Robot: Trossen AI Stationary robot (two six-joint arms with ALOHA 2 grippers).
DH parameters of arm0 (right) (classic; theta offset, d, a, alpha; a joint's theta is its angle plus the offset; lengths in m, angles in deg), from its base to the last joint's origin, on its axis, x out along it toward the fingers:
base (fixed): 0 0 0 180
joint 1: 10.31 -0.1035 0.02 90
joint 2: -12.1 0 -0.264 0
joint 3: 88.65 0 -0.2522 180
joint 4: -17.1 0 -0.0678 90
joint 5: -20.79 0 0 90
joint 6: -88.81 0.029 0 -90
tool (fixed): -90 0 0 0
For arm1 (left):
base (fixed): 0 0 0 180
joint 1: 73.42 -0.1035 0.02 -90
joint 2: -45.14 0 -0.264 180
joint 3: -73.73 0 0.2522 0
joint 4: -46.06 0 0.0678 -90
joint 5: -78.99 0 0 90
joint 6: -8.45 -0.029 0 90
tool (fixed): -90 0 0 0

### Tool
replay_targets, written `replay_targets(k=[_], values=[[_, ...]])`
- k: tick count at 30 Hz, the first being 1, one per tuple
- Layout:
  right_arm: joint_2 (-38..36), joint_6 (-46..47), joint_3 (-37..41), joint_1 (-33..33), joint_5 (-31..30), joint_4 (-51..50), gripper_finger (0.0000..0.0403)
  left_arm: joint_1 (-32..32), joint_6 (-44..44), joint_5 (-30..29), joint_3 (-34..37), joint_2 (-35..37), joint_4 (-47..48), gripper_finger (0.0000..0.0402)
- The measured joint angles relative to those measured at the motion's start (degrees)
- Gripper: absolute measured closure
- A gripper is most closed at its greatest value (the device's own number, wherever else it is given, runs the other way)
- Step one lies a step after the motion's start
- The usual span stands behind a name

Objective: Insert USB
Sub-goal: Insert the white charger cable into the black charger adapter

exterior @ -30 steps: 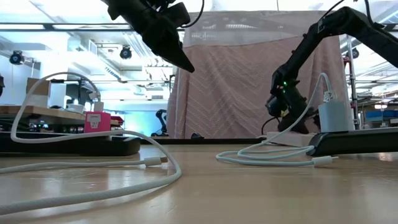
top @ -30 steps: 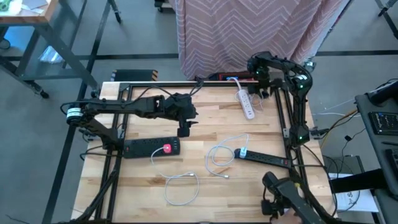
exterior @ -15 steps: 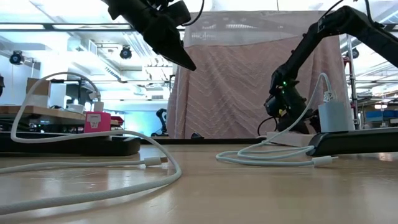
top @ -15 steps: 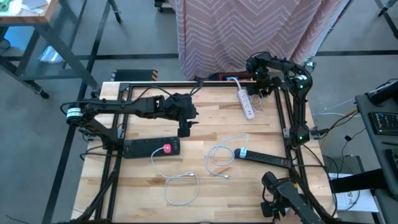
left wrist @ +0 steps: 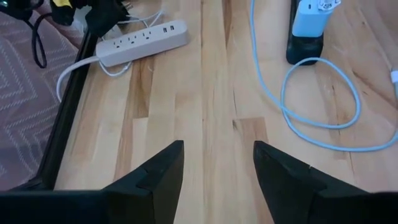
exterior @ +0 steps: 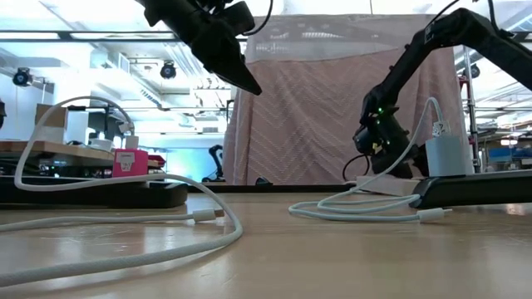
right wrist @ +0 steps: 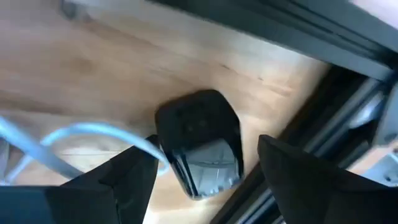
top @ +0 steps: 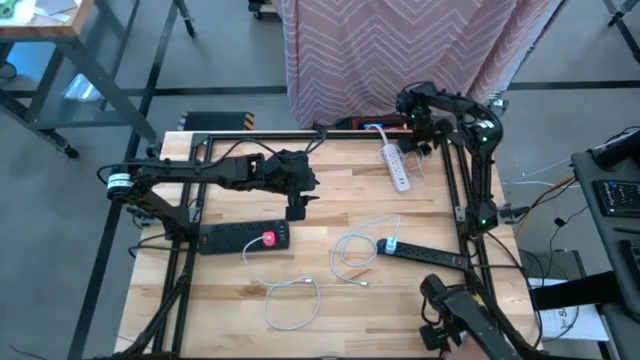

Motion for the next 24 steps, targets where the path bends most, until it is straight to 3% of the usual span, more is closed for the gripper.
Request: replay_targets(k=[7,14,20,24], values=[[0.0,-3.83,0.47,-0.52,0.01,2.38,0.0166,0.0,-0.36,-0.02,0.02,0.0,-0.24,0.022],[-0.02,-3.58,1.03,-1.2,0.34,2.54,0.0255,0.0,-0.58,-0.02,0.04,0.0,-1.33,0.0236],[-2.37,-3.78,1.57,-3.18,0.46,0.35,0.0256,0.0,-1.03,-0.02,0.04,0.0,-2.34,0.0252],[-12.6,-2.94,3.4,-6.52,0.85,-0.46,0.0256,0.0,-0.32,1.59,0.09,0.0,-2.18,0.0262]])
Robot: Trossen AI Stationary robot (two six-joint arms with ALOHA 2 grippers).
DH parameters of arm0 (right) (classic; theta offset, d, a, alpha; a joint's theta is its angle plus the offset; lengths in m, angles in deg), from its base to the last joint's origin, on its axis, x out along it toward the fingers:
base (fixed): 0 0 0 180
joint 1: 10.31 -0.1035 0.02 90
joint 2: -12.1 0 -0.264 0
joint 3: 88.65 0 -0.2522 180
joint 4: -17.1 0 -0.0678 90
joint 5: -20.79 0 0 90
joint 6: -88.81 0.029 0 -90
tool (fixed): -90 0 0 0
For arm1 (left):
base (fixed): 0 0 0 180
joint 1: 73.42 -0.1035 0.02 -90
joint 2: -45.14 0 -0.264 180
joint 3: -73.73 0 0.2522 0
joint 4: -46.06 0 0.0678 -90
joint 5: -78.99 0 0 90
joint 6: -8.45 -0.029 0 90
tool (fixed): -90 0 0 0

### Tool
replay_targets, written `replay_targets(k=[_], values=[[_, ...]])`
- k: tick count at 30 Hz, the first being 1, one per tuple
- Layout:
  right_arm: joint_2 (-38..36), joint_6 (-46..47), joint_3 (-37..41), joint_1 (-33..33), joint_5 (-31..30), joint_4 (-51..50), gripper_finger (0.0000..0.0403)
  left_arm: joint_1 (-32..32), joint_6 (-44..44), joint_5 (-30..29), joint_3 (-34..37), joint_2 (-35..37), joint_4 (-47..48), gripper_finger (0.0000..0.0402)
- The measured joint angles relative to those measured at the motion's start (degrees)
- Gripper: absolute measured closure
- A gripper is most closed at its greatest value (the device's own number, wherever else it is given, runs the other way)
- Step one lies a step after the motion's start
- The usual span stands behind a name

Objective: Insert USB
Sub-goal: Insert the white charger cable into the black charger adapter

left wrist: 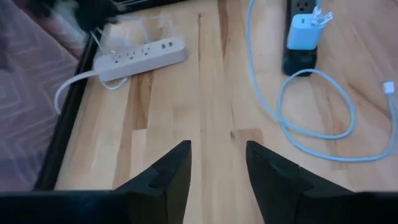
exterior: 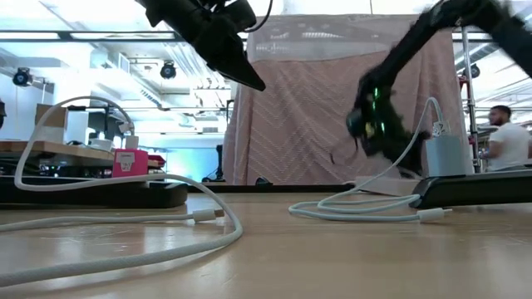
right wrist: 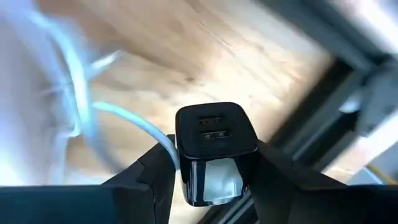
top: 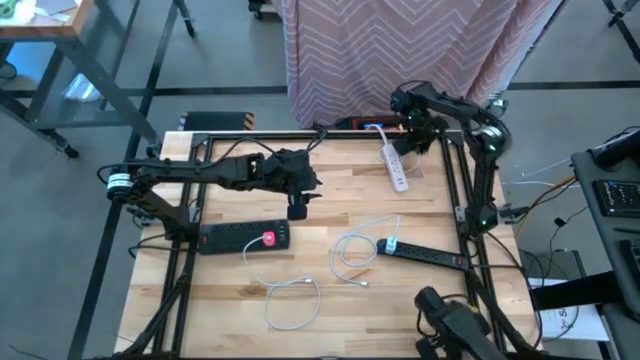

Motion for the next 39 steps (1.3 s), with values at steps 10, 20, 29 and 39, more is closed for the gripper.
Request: replay_targets(k=[10,20,29,39], values=[[-39.11,-1.39,19.34,-9.88,2.15,19.97,0.0256,0.39,10.66,3.01,0.0,-0.2,-6.35,0.0286],[-58.73,-5.77,29.18,-12.06,25.05,29.56,0.0256,0.37,25.81,-5.07,-0.5,-0.22,-20.82,0.0287],[-60.6,-6.59,29.52,-15.69,31.63,31.81,0.0256,0.38,46.26,-8.47,-0.5,-0.34,-30.03,0.0288],[-59.35,-5.97,29.87,-18.14,33.77,31.33,0.0256,0.62,60.5,-13.69,-0.46,-0.44,-29.98,0.0288]])
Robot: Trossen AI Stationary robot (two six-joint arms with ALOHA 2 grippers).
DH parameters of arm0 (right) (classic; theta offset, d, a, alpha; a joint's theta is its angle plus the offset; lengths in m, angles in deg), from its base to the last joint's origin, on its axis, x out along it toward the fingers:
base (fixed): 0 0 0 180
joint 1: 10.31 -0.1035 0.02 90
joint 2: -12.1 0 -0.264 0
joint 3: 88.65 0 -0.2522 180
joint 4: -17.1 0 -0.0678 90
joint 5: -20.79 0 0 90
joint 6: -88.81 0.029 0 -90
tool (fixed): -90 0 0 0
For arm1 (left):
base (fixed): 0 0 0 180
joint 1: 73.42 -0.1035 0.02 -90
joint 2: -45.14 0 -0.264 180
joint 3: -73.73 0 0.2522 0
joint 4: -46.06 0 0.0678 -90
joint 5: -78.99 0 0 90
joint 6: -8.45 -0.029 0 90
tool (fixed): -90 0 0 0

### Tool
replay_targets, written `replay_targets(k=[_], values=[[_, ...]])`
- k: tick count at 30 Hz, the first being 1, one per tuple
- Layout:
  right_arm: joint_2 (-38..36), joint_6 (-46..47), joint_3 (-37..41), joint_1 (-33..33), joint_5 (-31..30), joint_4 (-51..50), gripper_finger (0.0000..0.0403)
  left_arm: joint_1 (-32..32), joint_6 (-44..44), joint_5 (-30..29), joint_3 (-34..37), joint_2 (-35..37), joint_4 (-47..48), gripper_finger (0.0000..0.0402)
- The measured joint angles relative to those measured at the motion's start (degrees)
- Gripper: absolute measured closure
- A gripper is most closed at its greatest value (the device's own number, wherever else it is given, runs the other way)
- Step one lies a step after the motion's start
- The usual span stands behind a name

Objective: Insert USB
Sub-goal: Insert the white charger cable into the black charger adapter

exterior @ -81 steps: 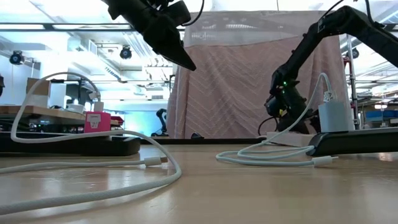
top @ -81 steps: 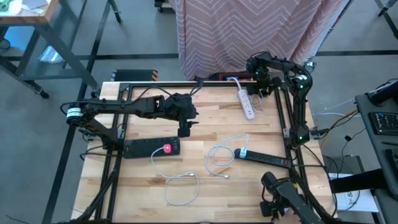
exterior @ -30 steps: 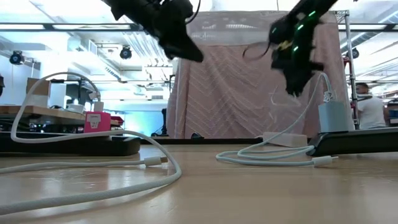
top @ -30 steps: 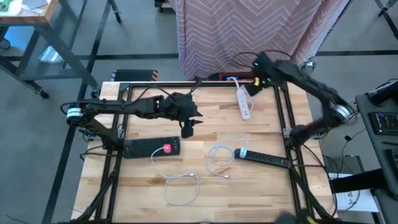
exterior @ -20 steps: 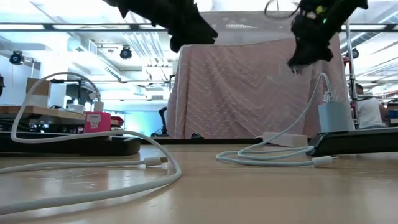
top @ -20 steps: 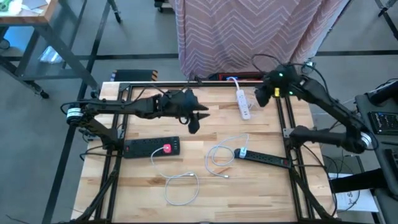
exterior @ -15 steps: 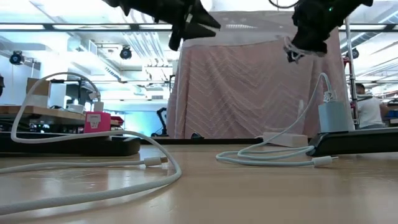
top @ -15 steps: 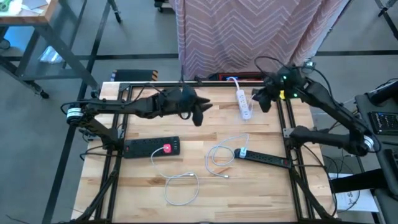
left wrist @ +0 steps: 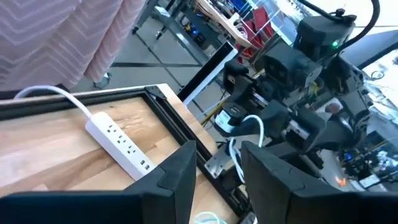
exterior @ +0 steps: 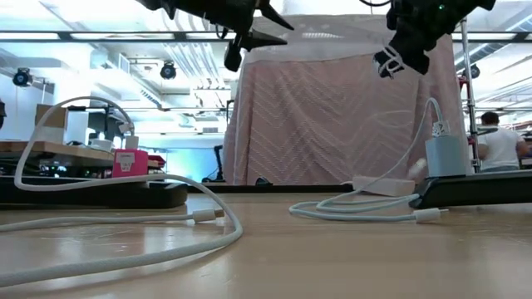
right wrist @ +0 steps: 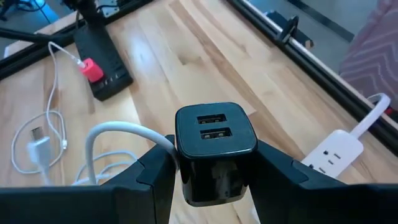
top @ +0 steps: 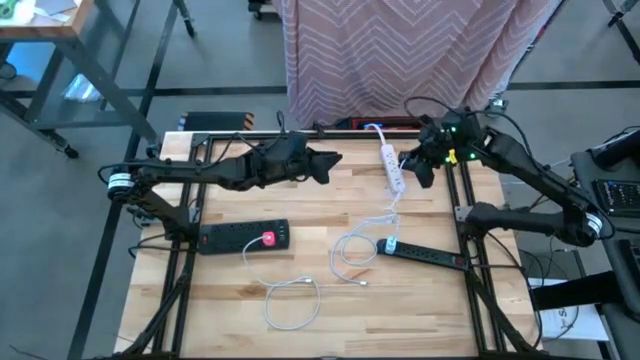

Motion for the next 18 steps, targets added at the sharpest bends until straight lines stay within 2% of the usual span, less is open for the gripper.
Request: replay_targets(k=[13,18], values=[[-0.31,-0.71,0.0,-2.51,0.1,-1.24,0.0256,1.74,7.48,-7.58,0.0,0.0,-0.02,0.0287],[-0.2,-1.06,0.13,-2.78,0.14,-1.18,0.0256,1.96,7.86,-8.74,0.0,0.0,-0.04,0.0287]])
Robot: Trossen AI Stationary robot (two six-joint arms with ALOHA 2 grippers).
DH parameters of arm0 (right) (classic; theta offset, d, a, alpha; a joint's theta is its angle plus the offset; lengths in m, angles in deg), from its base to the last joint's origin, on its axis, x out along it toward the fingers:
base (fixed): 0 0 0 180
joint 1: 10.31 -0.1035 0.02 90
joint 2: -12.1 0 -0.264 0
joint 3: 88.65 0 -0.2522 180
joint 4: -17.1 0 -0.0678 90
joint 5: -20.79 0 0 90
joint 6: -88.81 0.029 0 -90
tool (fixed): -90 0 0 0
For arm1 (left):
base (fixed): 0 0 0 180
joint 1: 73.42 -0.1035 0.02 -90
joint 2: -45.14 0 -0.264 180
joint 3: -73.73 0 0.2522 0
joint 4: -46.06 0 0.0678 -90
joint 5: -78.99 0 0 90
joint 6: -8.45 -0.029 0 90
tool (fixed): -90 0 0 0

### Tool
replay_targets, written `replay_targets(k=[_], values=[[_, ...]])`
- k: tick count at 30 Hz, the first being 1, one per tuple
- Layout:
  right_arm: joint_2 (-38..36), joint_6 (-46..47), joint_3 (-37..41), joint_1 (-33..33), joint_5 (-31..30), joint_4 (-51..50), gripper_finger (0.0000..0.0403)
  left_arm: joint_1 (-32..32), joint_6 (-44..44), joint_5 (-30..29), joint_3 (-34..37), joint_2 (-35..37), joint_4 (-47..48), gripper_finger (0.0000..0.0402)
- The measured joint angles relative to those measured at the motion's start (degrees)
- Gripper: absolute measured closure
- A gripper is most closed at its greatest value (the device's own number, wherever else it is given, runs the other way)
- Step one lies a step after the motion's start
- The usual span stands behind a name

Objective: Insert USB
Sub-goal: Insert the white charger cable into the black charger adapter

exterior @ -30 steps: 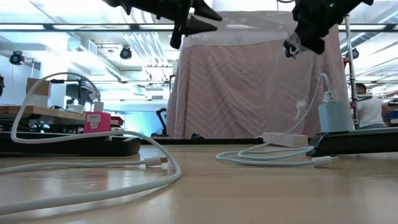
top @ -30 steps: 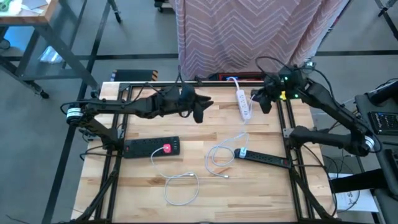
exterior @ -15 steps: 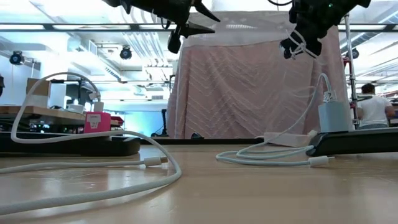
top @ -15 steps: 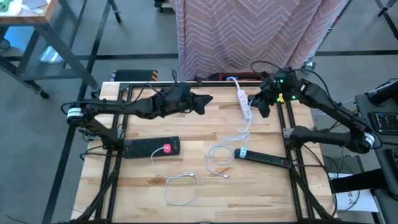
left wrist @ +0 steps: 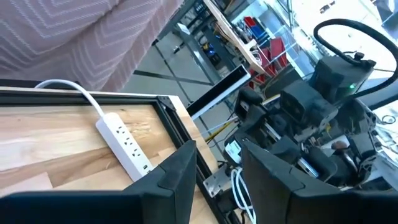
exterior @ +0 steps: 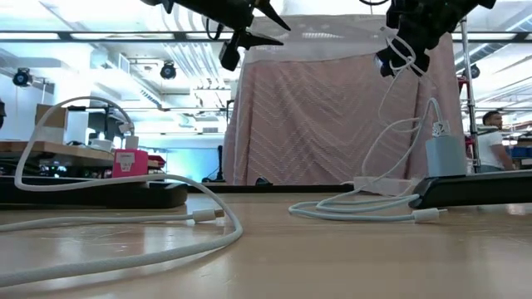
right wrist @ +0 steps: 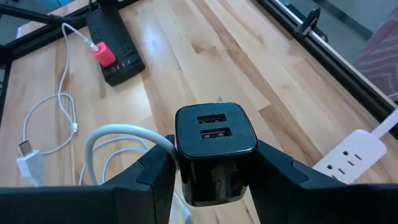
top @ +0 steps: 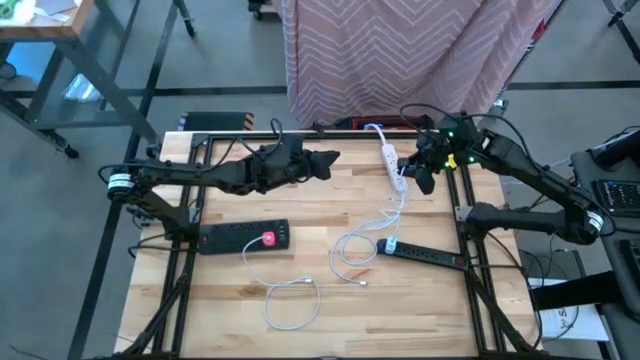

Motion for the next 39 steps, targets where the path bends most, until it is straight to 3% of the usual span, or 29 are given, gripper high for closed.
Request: replay_targets(k=[39], values=[[0.02,0.37,2.16,0.0,-0.04,2.98,0.0256,-0.3,-6.73,-0.22,0.02,0.0,-0.33,0.0287]])
